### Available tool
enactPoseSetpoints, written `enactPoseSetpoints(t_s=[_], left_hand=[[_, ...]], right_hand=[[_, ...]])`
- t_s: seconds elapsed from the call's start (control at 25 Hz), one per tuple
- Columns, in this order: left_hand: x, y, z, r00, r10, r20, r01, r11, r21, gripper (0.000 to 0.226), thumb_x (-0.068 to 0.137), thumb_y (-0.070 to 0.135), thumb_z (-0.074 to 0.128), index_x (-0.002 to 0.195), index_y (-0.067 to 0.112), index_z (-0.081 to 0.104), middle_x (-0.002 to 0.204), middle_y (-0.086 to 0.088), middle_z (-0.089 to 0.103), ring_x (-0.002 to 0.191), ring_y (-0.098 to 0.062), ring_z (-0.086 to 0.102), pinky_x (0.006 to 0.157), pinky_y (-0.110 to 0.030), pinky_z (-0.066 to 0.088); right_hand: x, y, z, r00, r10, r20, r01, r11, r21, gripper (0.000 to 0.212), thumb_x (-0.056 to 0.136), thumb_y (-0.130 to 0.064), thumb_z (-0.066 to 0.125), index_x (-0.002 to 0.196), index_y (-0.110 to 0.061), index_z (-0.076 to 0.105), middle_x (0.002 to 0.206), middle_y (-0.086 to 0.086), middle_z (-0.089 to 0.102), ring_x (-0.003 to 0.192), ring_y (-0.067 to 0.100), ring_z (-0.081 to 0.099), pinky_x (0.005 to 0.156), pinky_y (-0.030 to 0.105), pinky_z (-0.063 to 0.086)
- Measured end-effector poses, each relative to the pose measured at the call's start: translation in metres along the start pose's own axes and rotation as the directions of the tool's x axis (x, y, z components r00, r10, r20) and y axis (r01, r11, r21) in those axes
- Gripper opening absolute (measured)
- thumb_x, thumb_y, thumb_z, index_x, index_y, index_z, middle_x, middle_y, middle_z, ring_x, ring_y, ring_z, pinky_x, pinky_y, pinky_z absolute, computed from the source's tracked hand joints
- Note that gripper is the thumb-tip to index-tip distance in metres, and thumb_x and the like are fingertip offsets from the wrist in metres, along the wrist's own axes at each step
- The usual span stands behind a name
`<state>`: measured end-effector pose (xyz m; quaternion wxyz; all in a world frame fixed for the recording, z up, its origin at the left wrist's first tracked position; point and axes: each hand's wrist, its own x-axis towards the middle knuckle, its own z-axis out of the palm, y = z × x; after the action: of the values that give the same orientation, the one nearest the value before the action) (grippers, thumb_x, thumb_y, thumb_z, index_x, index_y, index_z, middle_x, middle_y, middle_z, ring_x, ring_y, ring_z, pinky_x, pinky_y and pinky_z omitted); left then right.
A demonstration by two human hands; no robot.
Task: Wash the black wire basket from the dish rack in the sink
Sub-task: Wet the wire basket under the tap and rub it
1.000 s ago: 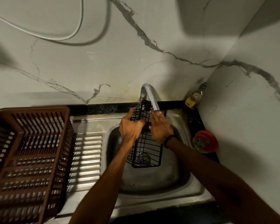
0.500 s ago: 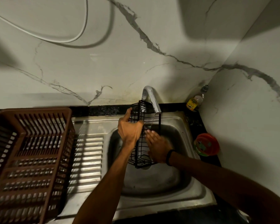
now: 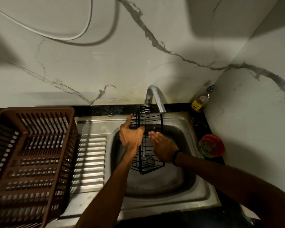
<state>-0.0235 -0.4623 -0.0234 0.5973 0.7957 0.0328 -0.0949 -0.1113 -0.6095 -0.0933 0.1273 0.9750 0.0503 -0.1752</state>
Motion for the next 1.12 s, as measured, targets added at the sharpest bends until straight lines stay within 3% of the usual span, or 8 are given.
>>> enactPoseSetpoints(t_s=[0.08, 0.2, 0.4, 0.6, 0.72, 0.8, 1.0, 1.12], left_hand=[[-0.002, -0.001, 0.002, 0.998, 0.001, 0.060, -0.002, 1.000, 0.020, 0.083, 0.064, 0.042, 0.072, 0.144, 0.042, 0.051, 0.117, 0.003, 0.072, 0.087, -0.014, 0.071, 0.074, -0.039, 0.064], [-0.006, 0.009, 0.005, 0.998, 0.032, 0.055, -0.033, 0.999, 0.006, 0.076, 0.070, 0.028, 0.076, 0.141, 0.042, 0.054, 0.122, 0.006, 0.071, 0.093, -0.016, 0.071, 0.077, -0.036, 0.063], [-0.008, -0.001, 0.007, 0.999, -0.041, 0.013, 0.042, 0.998, -0.051, 0.080, 0.072, 0.027, 0.076, 0.146, 0.041, 0.050, 0.135, 0.004, 0.065, 0.113, -0.020, 0.066, 0.088, -0.040, 0.061], [-0.006, 0.011, 0.015, 0.999, -0.029, 0.027, 0.031, 0.997, -0.077, 0.079, 0.066, 0.034, 0.074, 0.143, 0.037, 0.055, 0.136, 0.007, 0.065, 0.114, -0.013, 0.065, 0.091, -0.039, 0.060], [-0.004, 0.017, 0.016, 1.000, -0.002, 0.010, 0.003, 0.998, -0.059, 0.074, 0.069, 0.030, 0.077, 0.140, 0.038, 0.058, 0.136, 0.007, 0.064, 0.117, -0.010, 0.060, 0.096, -0.035, 0.055], [-0.006, 0.005, 0.012, 0.998, -0.049, -0.035, 0.046, 0.994, -0.104, 0.077, 0.072, 0.024, 0.077, 0.144, 0.038, 0.053, 0.139, 0.003, 0.063, 0.107, -0.016, 0.068, 0.087, -0.039, 0.061], [-0.011, 0.003, 0.018, 0.999, -0.036, -0.012, 0.033, 0.988, -0.152, 0.076, 0.076, 0.014, 0.078, 0.146, 0.031, 0.052, 0.135, 0.000, 0.066, 0.104, -0.015, 0.070, 0.083, -0.034, 0.062], [-0.007, 0.005, 0.016, 0.997, -0.028, -0.071, 0.016, 0.986, -0.165, 0.074, 0.074, 0.014, 0.081, 0.141, 0.034, 0.056, 0.138, 0.003, 0.063, 0.120, -0.015, 0.062, 0.095, -0.038, 0.057]], right_hand=[[0.020, 0.024, -0.024, 0.984, 0.162, -0.071, -0.164, 0.986, -0.014, 0.071, 0.101, -0.048, 0.015, 0.152, -0.001, 0.000, 0.161, 0.021, -0.004, 0.150, 0.033, -0.003, 0.122, 0.049, 0.005], [0.037, 0.033, -0.032, 0.941, 0.331, -0.073, -0.331, 0.944, 0.015, 0.070, 0.102, -0.046, 0.012, 0.152, 0.002, -0.001, 0.160, 0.025, -0.003, 0.150, 0.037, -0.003, 0.121, 0.050, 0.004], [-0.007, -0.008, 0.012, 0.999, -0.011, 0.030, 0.011, 1.000, 0.005, 0.070, 0.101, -0.045, 0.025, 0.155, -0.004, 0.004, 0.161, 0.020, -0.004, 0.150, 0.032, -0.004, 0.122, 0.049, 0.007], [0.029, 0.036, -0.028, 0.958, 0.274, -0.087, -0.277, 0.961, -0.021, 0.073, 0.102, -0.047, 0.013, 0.151, 0.004, -0.002, 0.159, 0.027, -0.007, 0.149, 0.038, -0.006, 0.121, 0.050, 0.005], [0.010, 0.001, -0.003, 0.989, 0.142, -0.044, -0.144, 0.989, -0.039, 0.072, 0.102, -0.046, 0.017, 0.152, 0.003, 0.004, 0.159, 0.028, -0.004, 0.149, 0.039, -0.006, 0.122, 0.051, 0.001], [-0.005, -0.003, 0.005, 0.999, 0.024, -0.022, -0.025, 0.998, -0.058, 0.072, 0.102, -0.047, 0.019, 0.153, -0.001, 0.001, 0.160, 0.023, -0.006, 0.150, 0.035, -0.006, 0.122, 0.048, -0.002], [0.041, 0.041, -0.039, 0.939, 0.325, -0.109, -0.327, 0.945, 0.000, 0.072, 0.103, -0.047, 0.014, 0.152, 0.003, -0.002, 0.159, 0.026, -0.003, 0.149, 0.039, 0.001, 0.122, 0.052, -0.001], [0.029, 0.014, -0.013, 0.981, 0.169, -0.093, -0.173, 0.984, -0.048, 0.067, 0.103, -0.042, 0.014, 0.151, 0.003, 0.002, 0.159, 0.029, -0.002, 0.149, 0.041, -0.003, 0.121, 0.053, 0.002]])
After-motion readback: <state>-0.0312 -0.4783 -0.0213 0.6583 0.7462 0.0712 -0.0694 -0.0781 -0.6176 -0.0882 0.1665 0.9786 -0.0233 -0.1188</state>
